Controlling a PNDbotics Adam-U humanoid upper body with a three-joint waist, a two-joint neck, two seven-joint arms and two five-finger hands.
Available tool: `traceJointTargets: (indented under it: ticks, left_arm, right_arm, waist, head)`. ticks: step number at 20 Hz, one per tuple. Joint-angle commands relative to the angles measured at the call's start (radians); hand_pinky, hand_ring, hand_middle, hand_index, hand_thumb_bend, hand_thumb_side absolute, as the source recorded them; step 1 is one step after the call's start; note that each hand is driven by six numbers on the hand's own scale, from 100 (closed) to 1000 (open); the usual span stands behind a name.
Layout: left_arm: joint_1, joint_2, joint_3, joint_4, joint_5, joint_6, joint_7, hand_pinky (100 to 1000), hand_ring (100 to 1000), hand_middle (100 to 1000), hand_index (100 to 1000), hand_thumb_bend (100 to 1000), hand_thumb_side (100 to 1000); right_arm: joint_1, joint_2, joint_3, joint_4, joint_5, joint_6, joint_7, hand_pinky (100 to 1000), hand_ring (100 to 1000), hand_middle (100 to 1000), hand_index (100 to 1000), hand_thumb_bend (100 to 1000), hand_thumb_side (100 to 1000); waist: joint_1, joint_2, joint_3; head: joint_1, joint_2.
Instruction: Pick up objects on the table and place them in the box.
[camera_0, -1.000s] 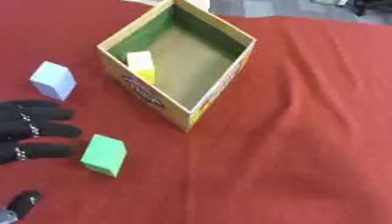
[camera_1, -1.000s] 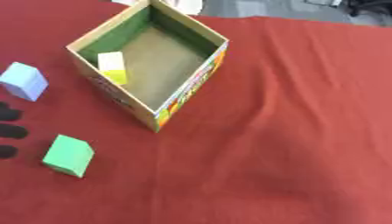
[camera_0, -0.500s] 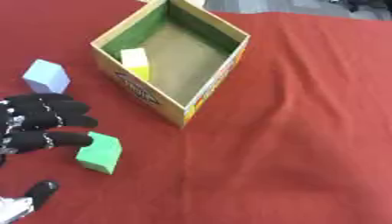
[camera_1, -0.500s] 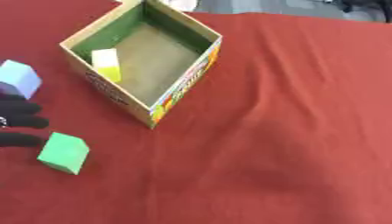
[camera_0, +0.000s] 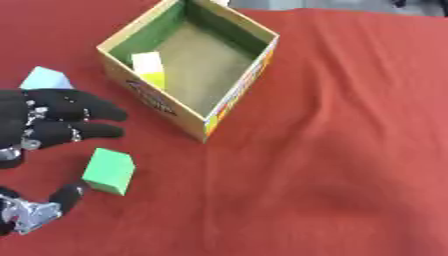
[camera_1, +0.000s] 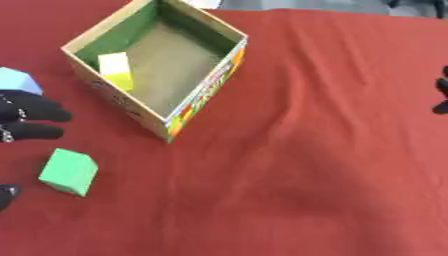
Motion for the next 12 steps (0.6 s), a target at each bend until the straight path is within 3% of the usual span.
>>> traceJointTargets:
  ticks: [1,2,4,5,12]
  left_arm:
    - [-0.033,0.001,0.007,-0.014,0.030,0.042,-0.085,1000,1000,982,1000,100,685]
    - [-0.040,-0.002,0.007,-0.014,0.029,0.051,-0.110,1000,1000,981,1000,100,779]
    - [-0.048,-0.007,0.010,-0.014,0.020,0.060,-0.139,1000,1000,979,1000,100,863]
    - [-0.051,-0.007,0.012,-0.014,0.011,0.061,-0.146,1000,1000,971,1000,100,1000]
    - [-0.069,-0.006,0.010,-0.014,-0.114,0.046,-0.161,1000,1000,941,968,100,1000]
  right_arm:
    - [0.008,-0.014,-0.003,-0.020,0.011,-0.151,0.139,1000,1000,593,771,100,470]
    - [0.009,-0.013,-0.002,-0.020,0.014,-0.151,0.136,1000,1000,592,771,100,470]
    - [0.010,-0.013,0.000,-0.020,0.019,-0.151,0.131,1000,1000,591,771,100,470]
    - [0.011,-0.013,0.001,-0.020,0.022,-0.151,0.129,1000,1000,590,770,100,470]
    - [0.011,-0.016,0.010,-0.020,0.036,-0.151,0.122,1000,1000,588,768,100,470]
  waist:
    - [0.019,-0.037,-0.001]
    - [0.019,-0.037,-0.002]
    - [0.021,-0.038,-0.003]
    - [0.022,-0.038,-0.004]
    - [0.026,-0.041,-0.005]
  head:
    - [-0.001,0.015]
    - [0.000,0.017]
    - [0.001,0.019]
    - [0.002,0.021]
    - [0.009,0.030]
